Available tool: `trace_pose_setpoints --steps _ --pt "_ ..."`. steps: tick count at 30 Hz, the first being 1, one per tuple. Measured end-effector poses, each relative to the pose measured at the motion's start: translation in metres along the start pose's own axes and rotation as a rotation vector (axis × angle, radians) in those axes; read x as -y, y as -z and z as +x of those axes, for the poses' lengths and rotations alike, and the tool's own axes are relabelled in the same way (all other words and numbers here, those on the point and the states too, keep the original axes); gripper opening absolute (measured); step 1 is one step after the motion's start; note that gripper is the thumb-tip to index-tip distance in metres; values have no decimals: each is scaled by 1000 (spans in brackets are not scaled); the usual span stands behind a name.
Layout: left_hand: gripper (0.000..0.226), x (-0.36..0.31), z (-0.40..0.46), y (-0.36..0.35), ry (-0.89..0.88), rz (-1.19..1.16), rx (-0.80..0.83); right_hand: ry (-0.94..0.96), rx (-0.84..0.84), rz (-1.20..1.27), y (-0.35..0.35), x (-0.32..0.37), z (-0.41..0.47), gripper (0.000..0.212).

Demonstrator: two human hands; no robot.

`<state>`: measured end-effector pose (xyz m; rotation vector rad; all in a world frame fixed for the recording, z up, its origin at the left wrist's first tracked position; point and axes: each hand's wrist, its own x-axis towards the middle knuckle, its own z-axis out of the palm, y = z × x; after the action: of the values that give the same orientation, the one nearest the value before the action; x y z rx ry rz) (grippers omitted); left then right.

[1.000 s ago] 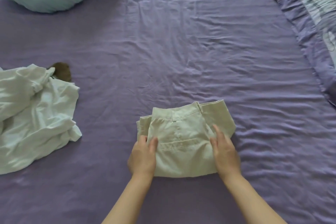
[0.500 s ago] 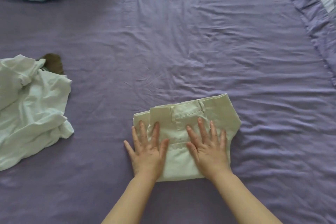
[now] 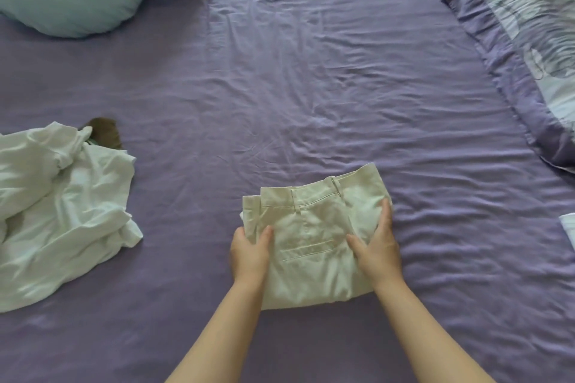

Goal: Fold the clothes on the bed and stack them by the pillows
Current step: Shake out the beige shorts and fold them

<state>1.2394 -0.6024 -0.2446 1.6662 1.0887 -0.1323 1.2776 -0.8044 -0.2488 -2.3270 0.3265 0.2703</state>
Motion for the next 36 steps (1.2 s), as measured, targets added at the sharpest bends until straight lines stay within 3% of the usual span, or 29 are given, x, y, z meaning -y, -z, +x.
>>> trace_pose_setpoints --steps 6,15,26,36 --pt "10 -15 -39 13 -142 -67 56 14 -53 113 40 5 -23 99" --pt "13 -65 -119 -21 -146 -203 271 -25 -264 217 156 -8 -52 97" --pt "10 -106 -254 -165 -172 -177 477 -75 -475 126 344 -102 -55 80" --pt "29 -130 -336 -328 -196 -109 647 -89 -590 -14 473 -226 -12 71"
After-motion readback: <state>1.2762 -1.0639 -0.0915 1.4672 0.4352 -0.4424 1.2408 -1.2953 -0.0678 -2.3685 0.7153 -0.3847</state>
